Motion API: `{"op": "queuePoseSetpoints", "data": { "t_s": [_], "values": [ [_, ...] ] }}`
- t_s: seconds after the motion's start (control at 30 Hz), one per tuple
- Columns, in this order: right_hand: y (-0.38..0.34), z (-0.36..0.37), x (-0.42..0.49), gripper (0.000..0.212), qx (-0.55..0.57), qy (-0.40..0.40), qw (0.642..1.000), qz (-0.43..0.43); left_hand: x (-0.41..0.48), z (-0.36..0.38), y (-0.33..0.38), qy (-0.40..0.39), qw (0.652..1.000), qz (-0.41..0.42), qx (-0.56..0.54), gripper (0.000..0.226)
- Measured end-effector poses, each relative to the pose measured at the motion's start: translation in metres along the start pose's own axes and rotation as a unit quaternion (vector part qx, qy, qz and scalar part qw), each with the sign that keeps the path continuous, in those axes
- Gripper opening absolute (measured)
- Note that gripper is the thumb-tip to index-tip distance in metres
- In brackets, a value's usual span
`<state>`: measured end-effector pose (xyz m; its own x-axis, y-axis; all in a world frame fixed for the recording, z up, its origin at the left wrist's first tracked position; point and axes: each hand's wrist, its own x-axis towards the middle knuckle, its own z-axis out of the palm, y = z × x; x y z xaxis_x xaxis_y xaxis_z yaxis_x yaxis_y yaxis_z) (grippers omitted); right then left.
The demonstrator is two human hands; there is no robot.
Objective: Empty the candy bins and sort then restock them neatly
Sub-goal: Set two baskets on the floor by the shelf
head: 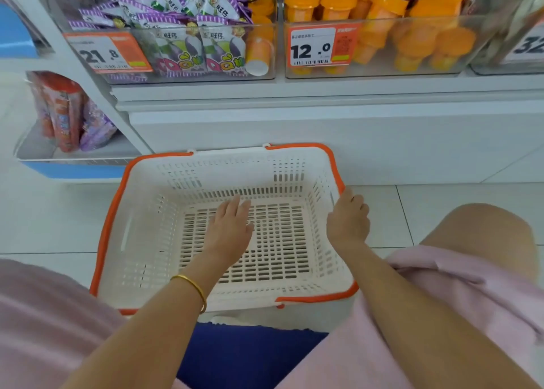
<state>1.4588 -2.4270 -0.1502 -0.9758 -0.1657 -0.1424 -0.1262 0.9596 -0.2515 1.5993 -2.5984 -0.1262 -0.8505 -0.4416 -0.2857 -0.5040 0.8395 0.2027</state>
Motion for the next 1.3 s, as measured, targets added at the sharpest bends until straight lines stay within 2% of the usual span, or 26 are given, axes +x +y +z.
{"op": "queuePoseSetpoints", "data": {
  "t_s": [0.07,0.17,0.3,0.47,0.67,0.77,0.87,1.07,1.3],
  "values": [
    [0.003,-0.001,0.003,0.030,0.030,0.004,0.999,0.034,-0.002,0.003,-0.006,0.003,1.000,-0.005,-0.001,0.056],
    [0.007,-0.002,0.004,0.021,0.068,-0.005,0.997,0.039,-0.008,0.007,-0.003,-0.014,1.000,0.012,-0.018,0.056],
    [0.006,-0.002,-0.001,0.013,0.070,-0.010,0.997,-0.002,-0.012,0.011,0.018,-0.042,0.996,0.056,-0.050,0.057],
    [-0.013,-0.003,-0.008,0.008,0.077,-0.027,0.994,-0.070,-0.009,0.011,0.037,-0.057,0.991,0.073,-0.092,0.057],
    [-0.030,-0.009,-0.007,0.011,0.075,-0.036,0.991,-0.107,-0.009,0.007,0.028,-0.055,0.988,0.044,-0.140,0.054],
    [-0.036,-0.008,-0.004,0.013,0.158,-0.082,0.979,-0.097,-0.011,0.003,0.021,-0.053,0.985,0.040,-0.159,0.052],
    [-0.042,-0.011,-0.004,0.014,0.166,-0.086,0.977,-0.102,-0.017,-0.005,0.017,-0.063,0.978,0.054,-0.193,0.053],
    [-0.049,-0.017,-0.003,0.008,0.178,-0.085,0.976,-0.087,-0.035,-0.017,0.008,-0.152,0.955,0.097,-0.235,0.070],
    [-0.046,-0.014,-0.005,0.010,0.277,-0.096,0.954,-0.071,-0.045,-0.015,0.014,-0.206,0.944,0.121,-0.226,0.086]
  ]
}}
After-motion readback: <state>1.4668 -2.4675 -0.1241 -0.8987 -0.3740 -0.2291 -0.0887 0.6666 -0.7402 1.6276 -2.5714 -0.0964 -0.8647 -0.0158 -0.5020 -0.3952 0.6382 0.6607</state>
